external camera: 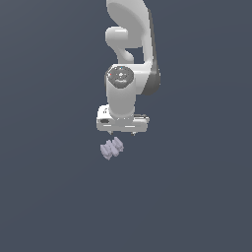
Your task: Pick up the object and move it to a goal position.
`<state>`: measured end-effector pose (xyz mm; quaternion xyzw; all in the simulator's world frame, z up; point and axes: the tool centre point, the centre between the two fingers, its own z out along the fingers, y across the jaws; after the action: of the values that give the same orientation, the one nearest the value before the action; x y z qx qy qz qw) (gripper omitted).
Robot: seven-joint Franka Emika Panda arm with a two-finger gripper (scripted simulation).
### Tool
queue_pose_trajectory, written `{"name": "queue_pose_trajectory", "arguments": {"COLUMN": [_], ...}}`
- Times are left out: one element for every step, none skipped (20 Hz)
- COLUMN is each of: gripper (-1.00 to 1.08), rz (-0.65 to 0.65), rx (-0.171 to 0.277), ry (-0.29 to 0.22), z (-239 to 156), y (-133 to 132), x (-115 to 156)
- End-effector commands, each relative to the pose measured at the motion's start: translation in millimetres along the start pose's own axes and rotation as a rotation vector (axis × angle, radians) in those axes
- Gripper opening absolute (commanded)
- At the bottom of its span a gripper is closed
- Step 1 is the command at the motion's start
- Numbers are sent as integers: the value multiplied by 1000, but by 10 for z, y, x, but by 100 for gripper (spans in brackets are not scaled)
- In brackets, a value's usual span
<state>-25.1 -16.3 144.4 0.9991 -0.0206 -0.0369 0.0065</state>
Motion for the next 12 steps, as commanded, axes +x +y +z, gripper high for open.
{"name": "queue_pose_trajectory", "arguments": {"gripper": [100, 100, 100, 100, 100, 100, 100, 100, 100, 100, 100, 100], "rz": [0, -1, -3, -7, -13, -21, -28, -34, -39, -42, -43, -42], "rx": [0, 0, 1, 3, 5, 8, 11, 12, 14, 14, 14, 14], "ry": [0, 1, 5, 10, 18, 28, 38, 46, 51, 54, 54, 53], "z": [0, -6, -21, -47, -83, -129, -176, -211, -236, -249, -252, -246], "y": [0, -3, -13, -29, -51, -78, -106, -128, -142, -150, -152, -148], "x": [0, 3, 10, 23, 39, 60, 80, 95, 105, 110, 111, 108]}}
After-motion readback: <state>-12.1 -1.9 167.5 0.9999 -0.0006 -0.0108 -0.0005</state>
